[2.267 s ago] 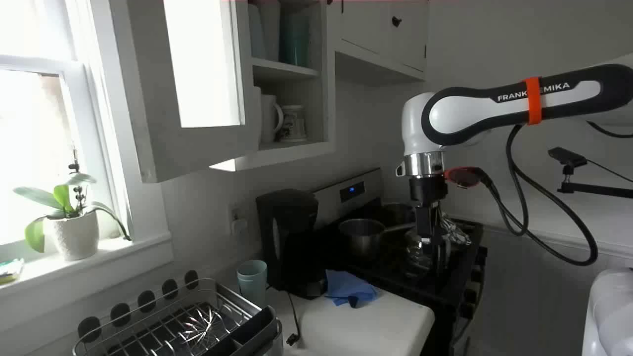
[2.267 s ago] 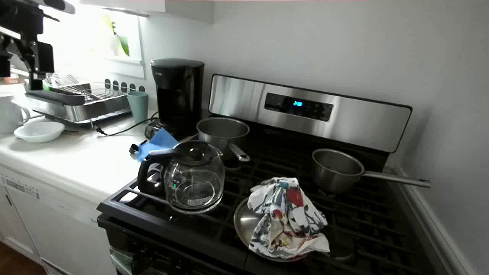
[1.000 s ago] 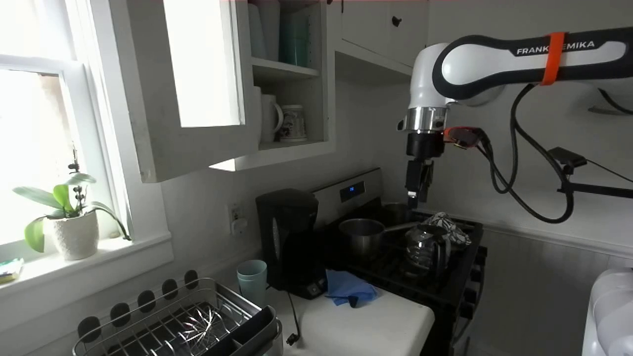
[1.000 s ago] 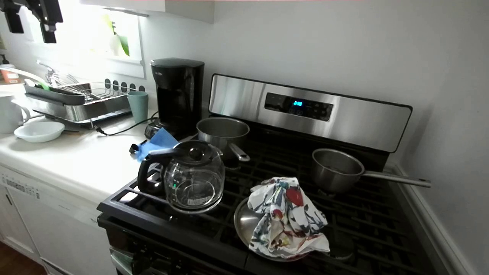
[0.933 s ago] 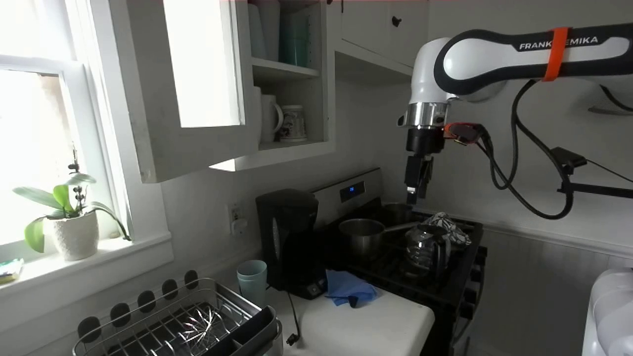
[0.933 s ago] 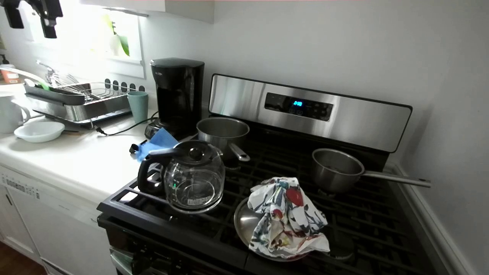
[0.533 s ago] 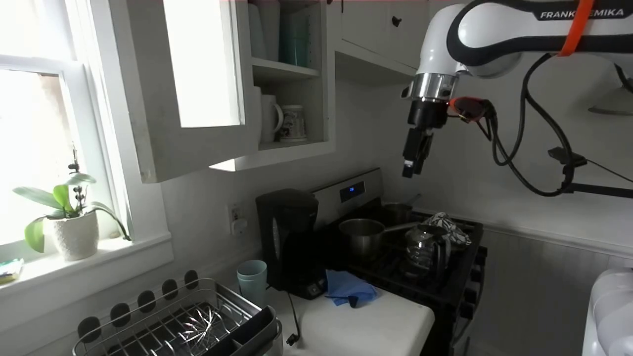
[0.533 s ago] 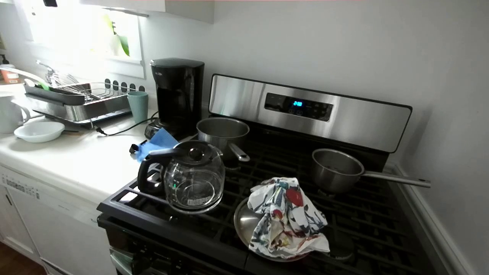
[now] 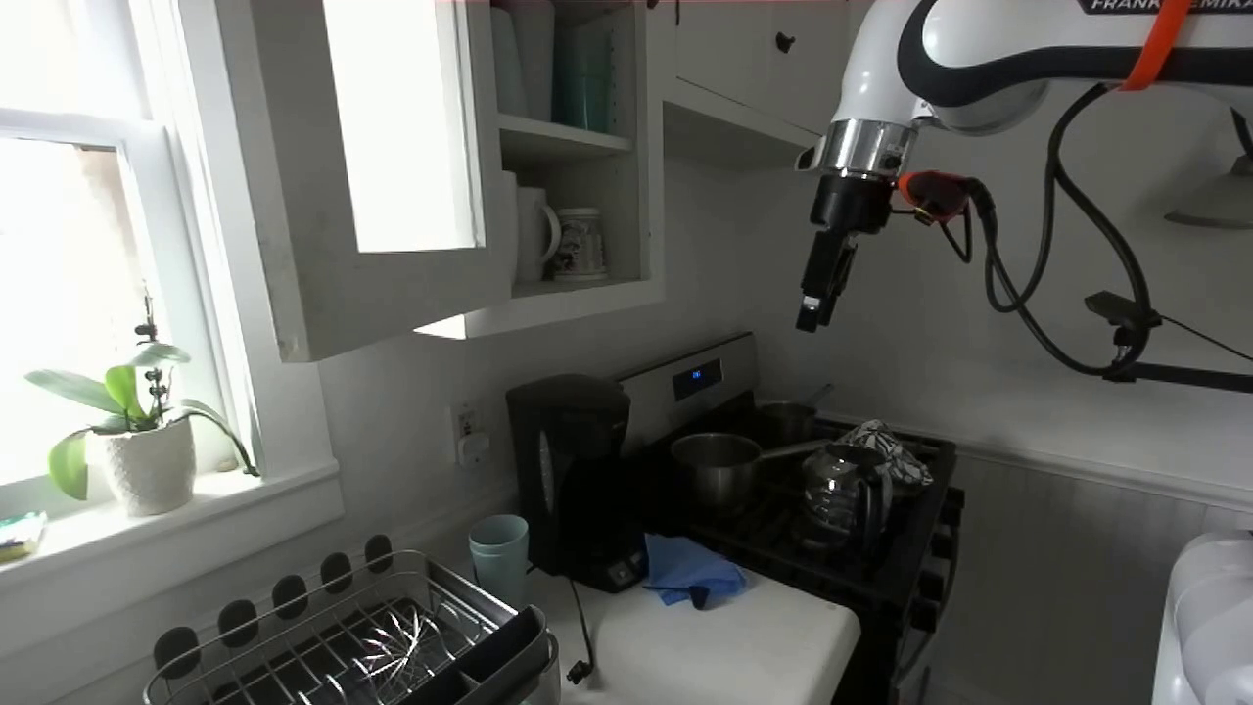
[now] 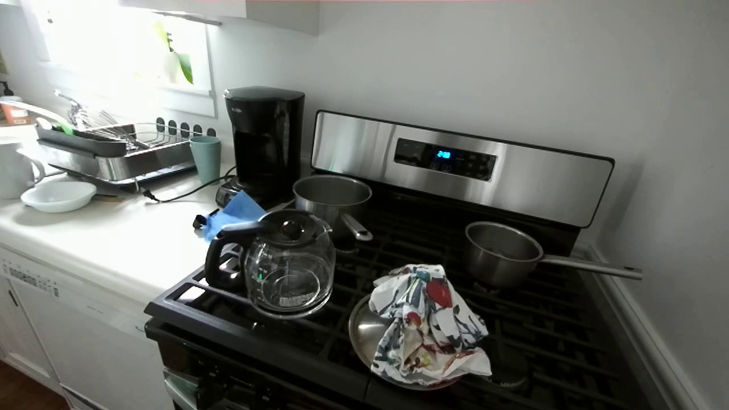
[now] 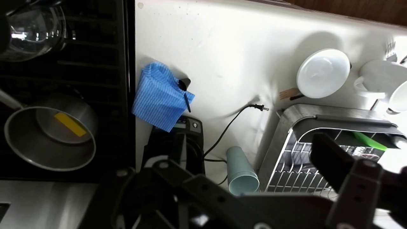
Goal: Move the cup from the top shelf to the bottom shelf
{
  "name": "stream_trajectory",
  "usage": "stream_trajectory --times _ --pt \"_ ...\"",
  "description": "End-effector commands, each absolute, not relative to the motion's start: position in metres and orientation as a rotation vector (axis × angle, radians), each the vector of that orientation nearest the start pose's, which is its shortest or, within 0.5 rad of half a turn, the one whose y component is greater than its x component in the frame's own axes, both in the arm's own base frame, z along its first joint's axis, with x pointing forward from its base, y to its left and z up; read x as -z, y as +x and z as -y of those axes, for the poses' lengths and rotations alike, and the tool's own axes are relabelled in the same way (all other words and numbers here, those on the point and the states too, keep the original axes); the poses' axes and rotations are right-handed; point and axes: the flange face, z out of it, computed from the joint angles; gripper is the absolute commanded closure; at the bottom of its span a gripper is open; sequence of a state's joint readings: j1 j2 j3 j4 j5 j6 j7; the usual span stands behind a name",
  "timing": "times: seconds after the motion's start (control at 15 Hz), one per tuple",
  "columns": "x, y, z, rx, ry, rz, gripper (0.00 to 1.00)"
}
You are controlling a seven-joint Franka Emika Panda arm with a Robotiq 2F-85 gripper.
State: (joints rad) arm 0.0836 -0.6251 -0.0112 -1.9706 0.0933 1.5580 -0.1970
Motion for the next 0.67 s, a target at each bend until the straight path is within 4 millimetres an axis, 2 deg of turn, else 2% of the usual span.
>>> stream_trajectory --times 0.0,0.2,0.6 --pt "-0.719 0.345 -0.033 0.331 -3.007 0.427 0.00" --pt "-0.731 0.342 -0.032 0.347 -2.974 0.474 0.00" --pt "-0.782 0.335 -0.033 0.497 -2.933 0.657 0.00"
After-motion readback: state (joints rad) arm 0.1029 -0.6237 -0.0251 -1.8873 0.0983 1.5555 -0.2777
